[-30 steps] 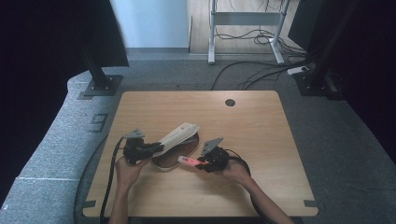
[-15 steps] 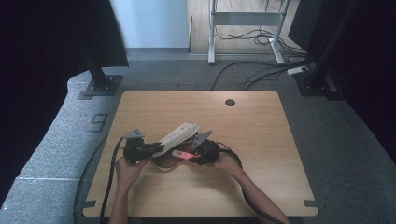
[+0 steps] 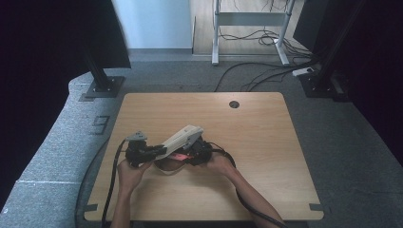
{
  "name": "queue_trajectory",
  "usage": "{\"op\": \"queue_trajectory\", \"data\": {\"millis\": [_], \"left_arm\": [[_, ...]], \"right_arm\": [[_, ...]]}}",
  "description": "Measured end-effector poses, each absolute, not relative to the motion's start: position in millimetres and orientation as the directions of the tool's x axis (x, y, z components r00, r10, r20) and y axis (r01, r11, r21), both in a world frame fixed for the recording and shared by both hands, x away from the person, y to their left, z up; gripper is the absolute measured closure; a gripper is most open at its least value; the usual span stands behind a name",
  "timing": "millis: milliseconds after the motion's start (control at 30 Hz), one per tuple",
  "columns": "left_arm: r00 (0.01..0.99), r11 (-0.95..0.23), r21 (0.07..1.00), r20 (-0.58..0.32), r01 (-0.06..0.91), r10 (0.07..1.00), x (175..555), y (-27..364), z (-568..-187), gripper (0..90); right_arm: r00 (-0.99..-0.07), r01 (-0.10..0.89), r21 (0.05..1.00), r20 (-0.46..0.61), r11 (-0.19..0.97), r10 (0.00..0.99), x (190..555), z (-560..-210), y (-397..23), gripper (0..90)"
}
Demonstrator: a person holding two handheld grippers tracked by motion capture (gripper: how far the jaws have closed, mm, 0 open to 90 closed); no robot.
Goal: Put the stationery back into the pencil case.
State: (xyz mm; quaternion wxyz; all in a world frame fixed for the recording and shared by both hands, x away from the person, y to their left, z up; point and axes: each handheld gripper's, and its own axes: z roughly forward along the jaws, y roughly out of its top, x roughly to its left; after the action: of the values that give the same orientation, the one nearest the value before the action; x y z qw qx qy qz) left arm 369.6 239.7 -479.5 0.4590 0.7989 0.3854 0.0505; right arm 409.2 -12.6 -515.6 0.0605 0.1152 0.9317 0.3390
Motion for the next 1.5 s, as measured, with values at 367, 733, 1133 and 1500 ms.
{"op": "queue_trajectory", "data": {"millis": [367,733,1133,1500], "left_arm": [[0.699,-0.282,0.771,-0.276,0.571,0.66,369.8,239.5,-479.7,77.4],[0.699,-0.281,0.771,-0.279,0.572,0.659,370.2,240.4,-480.2,77.4],[0.698,-0.279,0.771,-0.28,0.573,0.659,370.3,240.6,-480.4,77.4],[0.699,-0.282,0.77,-0.279,0.572,0.658,370.2,240.3,-480.4,77.3]], "right_arm": [[-0.974,0.144,0.643,-0.043,0.752,0.224,412.2,-521.3,9.3,65.7],[-0.958,0.162,0.642,-0.079,0.75,0.275,415.9,-521.1,4.1,46.4],[-0.93,0.22,0.648,-0.086,0.729,0.358,417.6,-522.5,-26.5,50.4],[-0.915,0.252,0.663,-0.075,0.705,0.397,418.5,-520.6,-27.7,68.7]]}}
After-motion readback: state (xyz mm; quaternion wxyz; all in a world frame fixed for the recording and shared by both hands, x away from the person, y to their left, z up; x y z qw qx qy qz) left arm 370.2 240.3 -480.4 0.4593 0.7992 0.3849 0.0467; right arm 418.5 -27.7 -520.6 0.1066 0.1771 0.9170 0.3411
